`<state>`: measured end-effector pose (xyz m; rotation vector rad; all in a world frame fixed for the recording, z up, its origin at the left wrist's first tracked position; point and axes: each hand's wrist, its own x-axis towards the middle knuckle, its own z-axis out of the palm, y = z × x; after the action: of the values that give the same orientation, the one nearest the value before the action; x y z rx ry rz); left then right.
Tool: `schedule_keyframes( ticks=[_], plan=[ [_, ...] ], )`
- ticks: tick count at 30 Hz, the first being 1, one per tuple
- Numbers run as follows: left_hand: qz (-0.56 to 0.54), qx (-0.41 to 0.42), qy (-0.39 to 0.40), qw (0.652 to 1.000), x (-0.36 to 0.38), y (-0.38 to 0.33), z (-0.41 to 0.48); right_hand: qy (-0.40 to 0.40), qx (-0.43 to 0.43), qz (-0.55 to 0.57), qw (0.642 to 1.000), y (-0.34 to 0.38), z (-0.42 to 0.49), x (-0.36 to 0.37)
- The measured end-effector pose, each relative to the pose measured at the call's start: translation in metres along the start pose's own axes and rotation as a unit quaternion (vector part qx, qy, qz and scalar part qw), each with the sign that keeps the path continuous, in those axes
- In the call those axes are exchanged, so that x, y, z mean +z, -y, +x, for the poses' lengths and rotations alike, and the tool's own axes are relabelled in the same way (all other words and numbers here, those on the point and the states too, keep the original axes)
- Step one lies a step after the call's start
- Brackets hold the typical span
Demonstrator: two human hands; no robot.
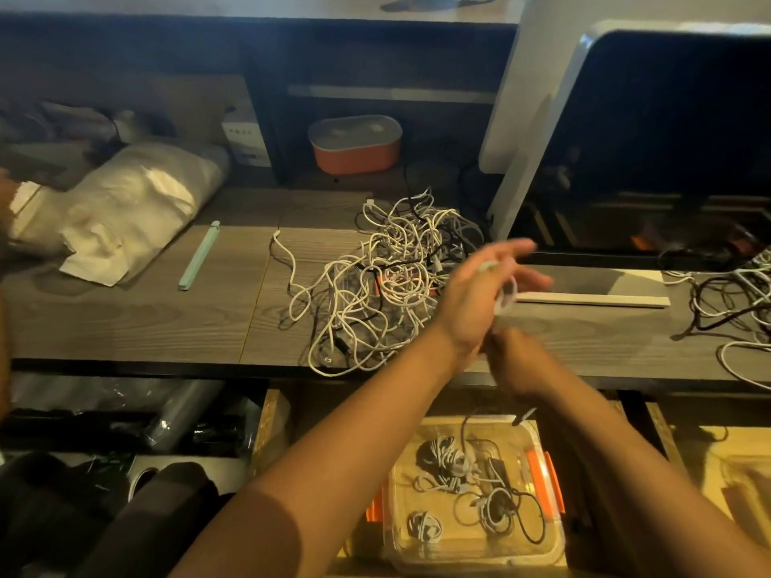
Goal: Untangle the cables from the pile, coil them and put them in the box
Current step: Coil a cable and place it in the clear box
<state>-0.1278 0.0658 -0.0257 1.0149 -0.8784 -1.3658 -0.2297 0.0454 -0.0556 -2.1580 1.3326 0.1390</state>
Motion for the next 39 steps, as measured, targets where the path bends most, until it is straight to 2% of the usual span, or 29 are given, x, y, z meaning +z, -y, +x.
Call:
schedule_keyframes(
  ticks=[2, 3, 4, 6, 9, 12, 15, 19, 21, 27, 28, 29, 30, 31, 33, 34, 35, 36, 37, 39],
  plan=[
    [0.022, 0.076, -0.149, 0.986, 0.002, 0.001, 0.010, 0.011, -0.035, -0.023, 0.999, 0.019, -0.005, 0.001],
    [0.101, 0.134, -0.208, 0.964, 0.001, 0.003, 0.013, 0.004, -0.049, -0.018, 0.999, 0.026, -0.008, 0.000],
    [0.197, 0.189, -0.247, 0.930, -0.003, 0.006, 0.016, -0.005, -0.055, -0.008, 0.998, 0.030, -0.008, -0.002],
    [0.370, 0.252, -0.263, 0.855, -0.016, 0.014, 0.023, -0.014, -0.048, -0.002, 0.999, 0.031, -0.007, -0.010],
    [0.563, 0.253, -0.217, 0.756, -0.033, 0.021, 0.028, 0.001, -0.037, -0.051, 0.998, 0.023, -0.004, -0.017],
    [0.689, 0.165, -0.148, 0.690, -0.043, 0.023, 0.028, 0.002, 0.012, -0.112, 0.994, 0.010, 0.000, -0.018],
    [0.724, 0.069, -0.123, 0.676, -0.064, 0.029, 0.029, -0.041, 0.039, -0.147, 0.987, -0.001, -0.001, -0.019],
    [0.713, 0.023, -0.038, 0.700, -0.071, 0.041, 0.021, -0.086, 0.061, -0.151, 0.983, -0.015, -0.002, -0.025],
    [0.721, 0.008, 0.005, 0.693, -0.070, 0.043, 0.013, -0.119, 0.087, -0.150, 0.978, -0.021, -0.003, -0.032],
    [0.817, 0.003, 0.088, 0.569, -0.059, 0.045, -0.004, -0.153, 0.102, -0.185, 0.965, -0.028, -0.004, -0.040],
    [0.813, -0.002, 0.102, 0.574, -0.056, 0.043, -0.005, -0.146, 0.104, -0.177, 0.968, -0.029, -0.003, -0.040],
    [0.791, -0.016, 0.115, 0.601, -0.053, 0.042, -0.006, -0.137, 0.108, -0.160, 0.971, -0.030, -0.003, -0.040],
    [0.746, -0.041, 0.126, 0.652, -0.053, 0.039, -0.006, -0.131, 0.112, -0.136, 0.976, -0.033, -0.002, -0.039],
    [0.674, -0.075, 0.131, 0.723, -0.052, 0.036, -0.006, -0.129, 0.114, -0.110, 0.979, -0.035, -0.001, -0.038],
    [0.456, -0.131, 0.127, 0.871, -0.050, 0.031, -0.006, -0.125, 0.119, -0.076, 0.982, -0.039, 0.001, -0.034],
    [0.337, -0.139, 0.118, 0.924, -0.046, 0.028, -0.008, -0.119, 0.119, -0.060, 0.984, -0.039, 0.002, -0.031],
    [0.230, -0.136, 0.105, 0.958, -0.042, 0.025, -0.011, -0.112, 0.117, -0.046, 0.986, -0.038, 0.003, -0.028],
    [0.139, -0.128, 0.096, 0.977, -0.037, 0.021, -0.013, -0.103, 0.114, -0.037, 0.987, -0.034, 0.002, -0.024],
    [0.071, -0.119, 0.094, 0.986, -0.032, 0.018, -0.015, -0.097, 0.106, -0.035, 0.989, -0.030, 0.002, -0.019],
    [0.023, -0.087, 0.112, 0.990, -0.026, 0.014, -0.013, -0.070, 0.075, -0.058, 0.993, -0.018, 0.001, -0.004]
  ],
)
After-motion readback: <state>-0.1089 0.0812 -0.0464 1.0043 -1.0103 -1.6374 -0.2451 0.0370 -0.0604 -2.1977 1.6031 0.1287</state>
